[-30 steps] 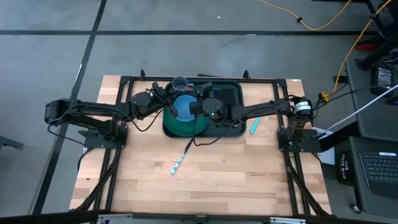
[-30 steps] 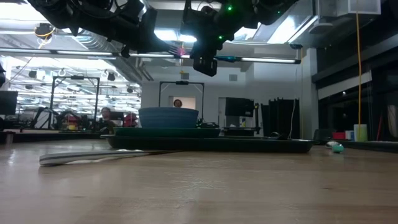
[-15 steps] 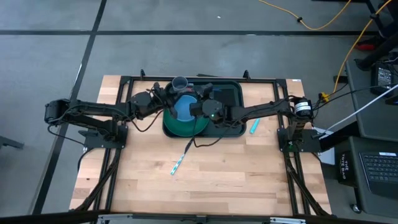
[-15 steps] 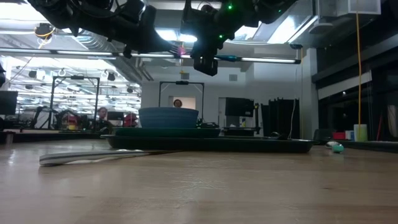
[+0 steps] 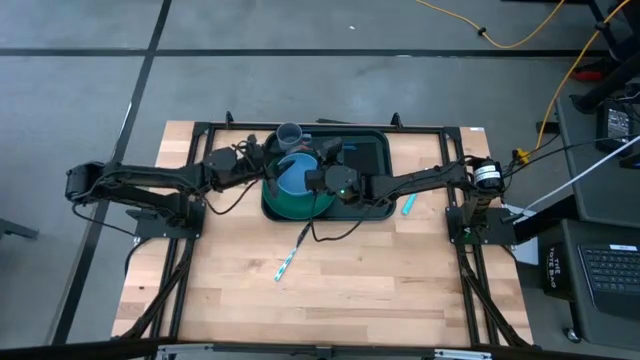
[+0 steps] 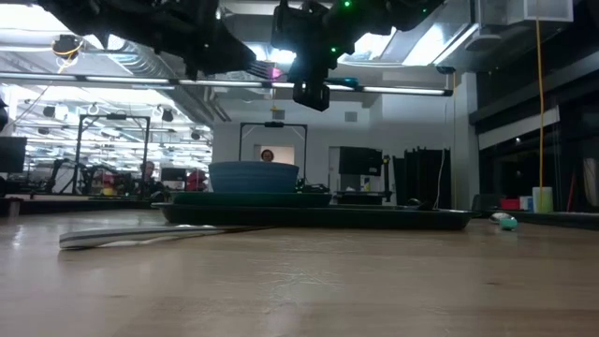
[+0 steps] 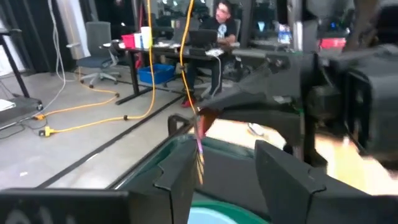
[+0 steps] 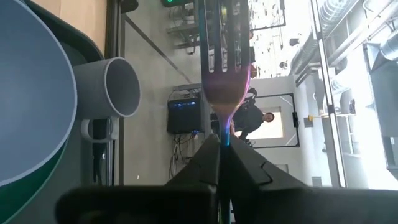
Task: Set up tray
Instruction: Put the fork on the napkin
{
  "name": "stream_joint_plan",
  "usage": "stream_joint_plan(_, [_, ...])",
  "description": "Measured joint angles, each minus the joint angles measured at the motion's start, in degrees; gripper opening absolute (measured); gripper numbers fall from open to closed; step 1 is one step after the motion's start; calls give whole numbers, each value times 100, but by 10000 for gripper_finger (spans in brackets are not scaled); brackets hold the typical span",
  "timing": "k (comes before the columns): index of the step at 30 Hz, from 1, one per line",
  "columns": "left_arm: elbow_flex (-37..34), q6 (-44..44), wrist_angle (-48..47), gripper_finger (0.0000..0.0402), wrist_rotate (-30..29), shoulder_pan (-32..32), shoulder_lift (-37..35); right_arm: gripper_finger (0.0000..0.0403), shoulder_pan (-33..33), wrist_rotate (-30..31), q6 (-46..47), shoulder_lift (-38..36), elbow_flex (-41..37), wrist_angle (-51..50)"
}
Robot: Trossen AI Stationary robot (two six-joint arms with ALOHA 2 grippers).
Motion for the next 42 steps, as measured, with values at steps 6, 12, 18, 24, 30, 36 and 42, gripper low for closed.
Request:
stream_joint_plan(6, [-2,243,-620,168,-32,-218,-686,16,-1,14,-4,0,0,-11])
stream_joint_plan(12, [-2,616,-1100,169,-42,-430,-1239,16,-1,15,382,-1,0,-158])
stream_joint_plan(18, [-2,616,-1632,169,-85,-466,-1604,16,-1,-467,2168,-260,0,-1653])
stream_joint_plan(24, [-4,573,-1795,169,-307,-465,-1675,16,-3,-832,3937,-764,1,-3066])
stream_joint_plan(30, [-4,571,-1871,169,-293,-465,-1651,16,-3,-935,5498,-1027,2,-4293])
stream_joint_plan(36, [-4,571,-1981,169,-259,-465,-1651,16,-3,-1008,6484,-1021,0,-4808])
stream_joint_plan(42, [-4,757,-2014,169,-259,-465,-1651,16,-1,-1437,7081,-1016,0,-4880])
